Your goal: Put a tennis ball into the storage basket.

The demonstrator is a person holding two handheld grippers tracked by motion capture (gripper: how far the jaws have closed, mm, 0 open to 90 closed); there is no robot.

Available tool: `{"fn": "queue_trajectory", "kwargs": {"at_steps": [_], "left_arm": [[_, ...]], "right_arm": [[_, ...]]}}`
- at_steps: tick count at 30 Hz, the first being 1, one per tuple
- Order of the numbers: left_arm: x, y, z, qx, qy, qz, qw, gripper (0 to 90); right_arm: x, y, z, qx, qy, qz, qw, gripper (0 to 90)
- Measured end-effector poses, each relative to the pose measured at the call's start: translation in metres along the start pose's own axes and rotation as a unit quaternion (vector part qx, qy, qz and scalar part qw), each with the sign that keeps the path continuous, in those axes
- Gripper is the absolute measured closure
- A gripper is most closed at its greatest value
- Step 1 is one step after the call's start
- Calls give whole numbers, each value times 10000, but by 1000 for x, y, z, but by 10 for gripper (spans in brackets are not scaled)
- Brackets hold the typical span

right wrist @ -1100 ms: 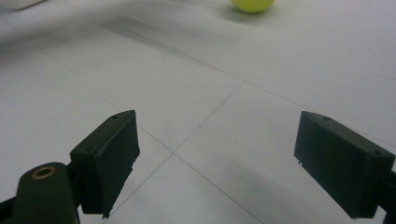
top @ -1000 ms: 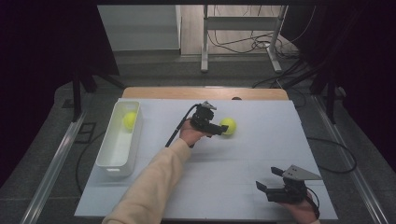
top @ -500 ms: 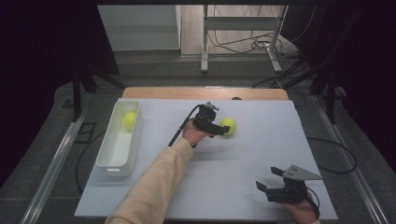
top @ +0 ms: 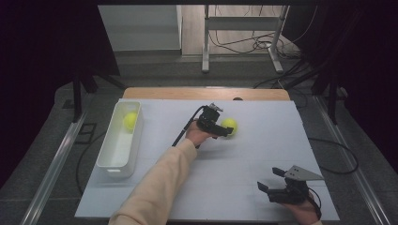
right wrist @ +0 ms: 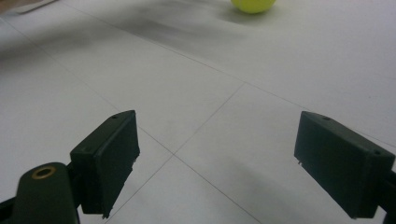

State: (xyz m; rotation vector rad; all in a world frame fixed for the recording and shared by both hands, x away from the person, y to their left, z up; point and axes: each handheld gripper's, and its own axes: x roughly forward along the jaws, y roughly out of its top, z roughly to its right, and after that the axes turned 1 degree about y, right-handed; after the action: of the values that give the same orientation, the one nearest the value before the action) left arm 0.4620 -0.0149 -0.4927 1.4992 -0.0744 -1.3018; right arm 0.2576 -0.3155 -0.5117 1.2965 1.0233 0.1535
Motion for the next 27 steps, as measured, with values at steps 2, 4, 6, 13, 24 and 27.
{"fn": "queue_trajectory", "kwargs": {"at_steps": [2, 4, 6, 13, 24, 27], "left_arm": [[3, 0, 0, -20, -19, -11, 10000, 115], [6, 0, 0, -28, -36, -48, 10000, 104], [9, 1, 1, -32, -42, -46, 10000, 93], [17, 3, -1, -33, -40, -50, 10000, 87], [27, 5, 0, 56, 49, -186, 9998, 88], [32, 6, 0, 66, 58, -216, 9997, 88]], "right_arm": [[0, 0, 0, 3, 17, 25, 10000, 144], [0, 0, 0, 13, 14, 40, 10000, 144], [-1, 0, 1, 28, 9, 50, 10000, 143], [0, 0, 1, 24, 14, 43, 10000, 144], [1, 0, 1, 47, 7, 34, 10000, 143], [1, 0, 1, 46, 2, 26, 10000, 143]]}}
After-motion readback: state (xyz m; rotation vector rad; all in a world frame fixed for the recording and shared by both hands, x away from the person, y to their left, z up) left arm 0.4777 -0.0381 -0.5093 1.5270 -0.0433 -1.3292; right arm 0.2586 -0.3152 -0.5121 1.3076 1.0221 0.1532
